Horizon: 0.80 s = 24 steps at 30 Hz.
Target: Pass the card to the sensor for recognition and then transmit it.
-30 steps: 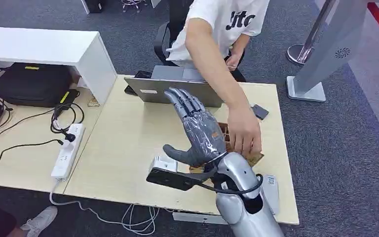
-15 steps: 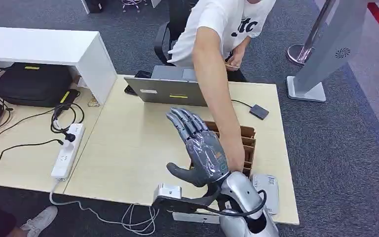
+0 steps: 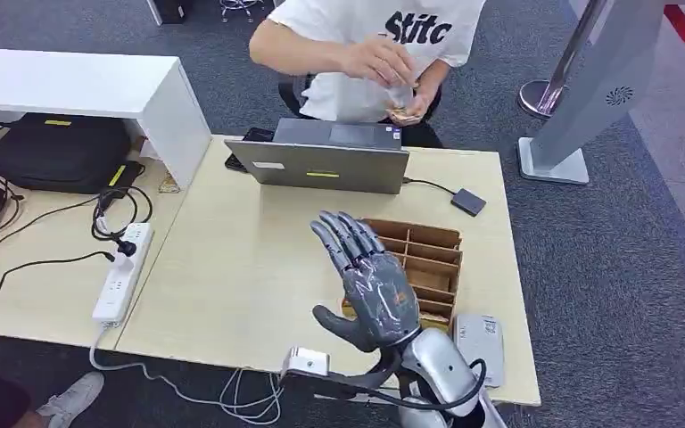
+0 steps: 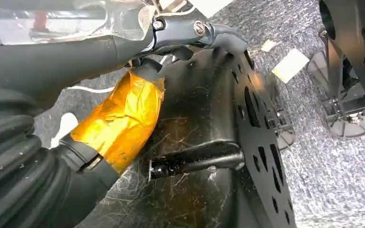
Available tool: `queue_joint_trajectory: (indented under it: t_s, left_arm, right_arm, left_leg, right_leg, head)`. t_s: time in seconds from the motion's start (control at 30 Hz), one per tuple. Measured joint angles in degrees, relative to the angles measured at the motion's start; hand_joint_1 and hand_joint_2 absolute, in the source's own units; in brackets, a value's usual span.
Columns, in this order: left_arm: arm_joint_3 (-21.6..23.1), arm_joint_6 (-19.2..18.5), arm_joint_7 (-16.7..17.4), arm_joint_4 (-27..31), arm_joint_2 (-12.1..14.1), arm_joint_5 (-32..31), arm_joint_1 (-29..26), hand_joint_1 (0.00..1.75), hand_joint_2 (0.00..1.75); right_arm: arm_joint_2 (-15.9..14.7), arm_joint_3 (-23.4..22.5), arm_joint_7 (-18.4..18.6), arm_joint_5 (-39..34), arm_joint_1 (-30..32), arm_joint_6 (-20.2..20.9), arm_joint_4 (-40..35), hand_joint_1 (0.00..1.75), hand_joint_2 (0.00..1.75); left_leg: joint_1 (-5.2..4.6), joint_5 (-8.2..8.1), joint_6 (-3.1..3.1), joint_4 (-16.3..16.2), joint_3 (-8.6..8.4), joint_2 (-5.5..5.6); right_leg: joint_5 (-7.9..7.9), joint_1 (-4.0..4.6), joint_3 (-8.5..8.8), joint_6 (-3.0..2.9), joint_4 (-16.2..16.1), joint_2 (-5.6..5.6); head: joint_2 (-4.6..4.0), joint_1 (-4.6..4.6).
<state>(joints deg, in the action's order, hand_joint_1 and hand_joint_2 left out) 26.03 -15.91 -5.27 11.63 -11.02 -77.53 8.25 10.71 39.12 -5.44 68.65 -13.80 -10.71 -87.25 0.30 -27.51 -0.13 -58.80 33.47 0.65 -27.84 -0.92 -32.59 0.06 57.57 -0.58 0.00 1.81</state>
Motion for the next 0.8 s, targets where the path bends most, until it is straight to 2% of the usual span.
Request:
queue_joint_trajectory:
  t_s: [0.2, 0.4, 0.8]
  left_arm:
    - [-1.53, 0.24, 1.01, 0.0, 0.0, 1.07, -0.24, 0.0, 1.75]
    - [-3.44, 0.85, 1.68, 0.0, -0.02, 2.21, -0.62, 0.0, 1.75]
    - [-7.57, 2.29, 2.82, 0.0, -0.09, 4.7, -1.44, 0.0, 1.75]
  right_arm:
    - [-1.36, -2.84, 1.71, 4.84, 1.49, -0.9, 0.0, 0.0, 1.75]
    - [-2.12, -6.78, 1.51, 8.0, 3.7, 0.28, -0.04, 0.0, 1.75]
    - [-5.51, -11.28, -1.53, 4.61, 7.32, 3.63, -1.25, 0.0, 1.75]
  left_leg:
    - [-0.01, 0.0, 0.0, 0.0, 0.0, 0.0]
    - [-0.01, 0.0, 0.0, 0.0, 0.0, 0.0]
    - [-0.02, -0.02, 0.02, 0.0, 0.0, -0.01]
  right_leg:
    - [0.0, -0.01, 0.0, 0.0, -0.01, 0.0]
    - [0.0, 0.0, 0.0, 0.0, -0.01, 0.0]
    - [0.0, -0.01, 0.0, 0.0, -0.02, 0.01]
  head:
    - [0.0, 0.0]
    - [0.0, 0.02]
    - [0.0, 0.0]
